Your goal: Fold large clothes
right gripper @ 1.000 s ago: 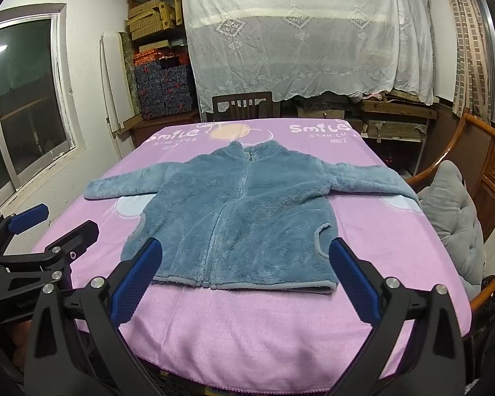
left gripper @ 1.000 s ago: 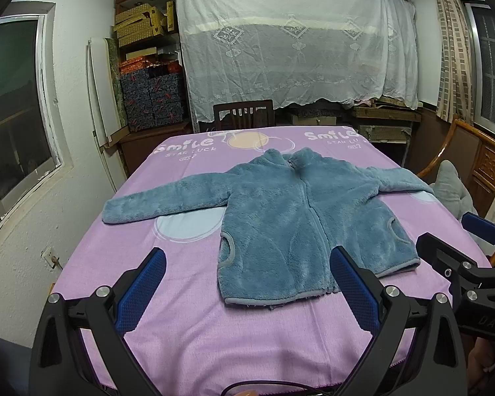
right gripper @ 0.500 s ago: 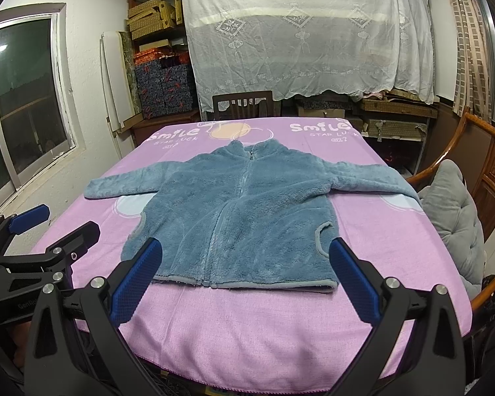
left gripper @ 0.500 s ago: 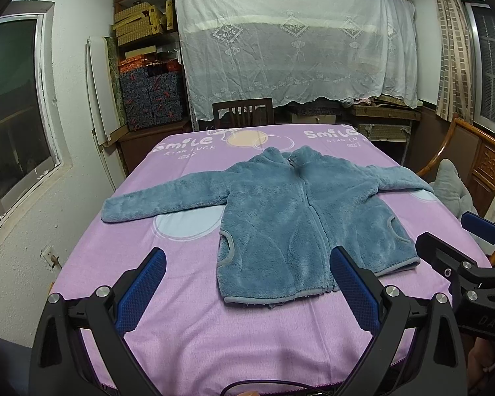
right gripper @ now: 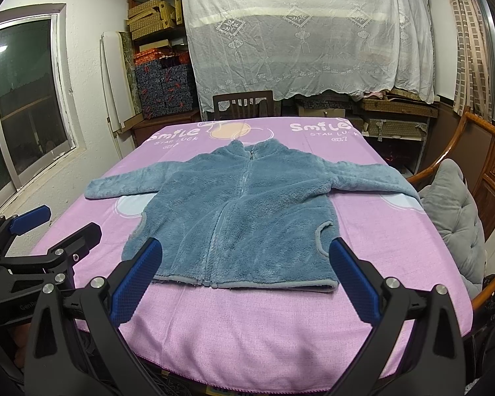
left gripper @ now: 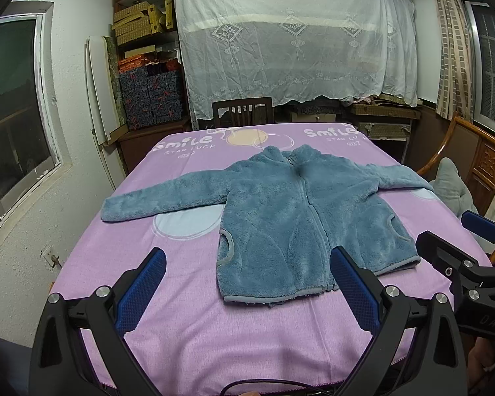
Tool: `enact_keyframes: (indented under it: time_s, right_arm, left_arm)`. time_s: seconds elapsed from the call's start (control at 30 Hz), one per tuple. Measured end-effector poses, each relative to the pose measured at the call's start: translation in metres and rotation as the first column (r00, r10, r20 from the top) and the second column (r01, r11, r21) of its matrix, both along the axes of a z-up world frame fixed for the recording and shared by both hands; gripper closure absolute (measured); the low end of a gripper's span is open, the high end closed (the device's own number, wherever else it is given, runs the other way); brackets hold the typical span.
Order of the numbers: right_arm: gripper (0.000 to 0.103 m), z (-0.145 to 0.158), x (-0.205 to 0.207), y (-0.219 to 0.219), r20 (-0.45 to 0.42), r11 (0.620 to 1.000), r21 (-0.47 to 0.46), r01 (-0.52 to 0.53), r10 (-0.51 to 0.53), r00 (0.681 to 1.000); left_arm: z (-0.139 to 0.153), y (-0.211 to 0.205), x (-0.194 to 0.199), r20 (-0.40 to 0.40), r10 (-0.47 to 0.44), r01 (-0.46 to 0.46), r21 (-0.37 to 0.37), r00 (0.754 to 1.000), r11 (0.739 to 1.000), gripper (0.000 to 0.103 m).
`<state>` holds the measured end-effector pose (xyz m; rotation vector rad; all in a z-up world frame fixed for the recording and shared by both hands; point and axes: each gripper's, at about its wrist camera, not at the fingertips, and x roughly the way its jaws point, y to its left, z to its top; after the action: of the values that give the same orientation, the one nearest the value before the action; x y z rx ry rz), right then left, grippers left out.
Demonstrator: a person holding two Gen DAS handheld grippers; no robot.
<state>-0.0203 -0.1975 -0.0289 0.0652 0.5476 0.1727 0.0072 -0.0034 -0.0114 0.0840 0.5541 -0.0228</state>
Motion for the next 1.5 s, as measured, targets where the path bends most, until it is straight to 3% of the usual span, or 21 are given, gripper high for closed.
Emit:
enact_keyframes:
  time_s: [0.9, 1.5]
  right_arm:
    - [0.004, 0.0, -0.002, -0.001, -0.003, 1.0, 0.002, -0.003, 0.003, 1.0]
    - [0.004, -0.012, -0.002, 0.004, -0.015, 1.0, 0.005, -0.007, 0.007, 1.0]
  left_arm:
    - [0.0, 0.0, 0.001, -0.005, -0.001, 0.001, 0.002, 1.0, 1.0, 0.003]
    - [-0.017, 0.001, -0.004, -0.025, -0.008, 0.007, -0.012, 1.0, 1.0, 0.003]
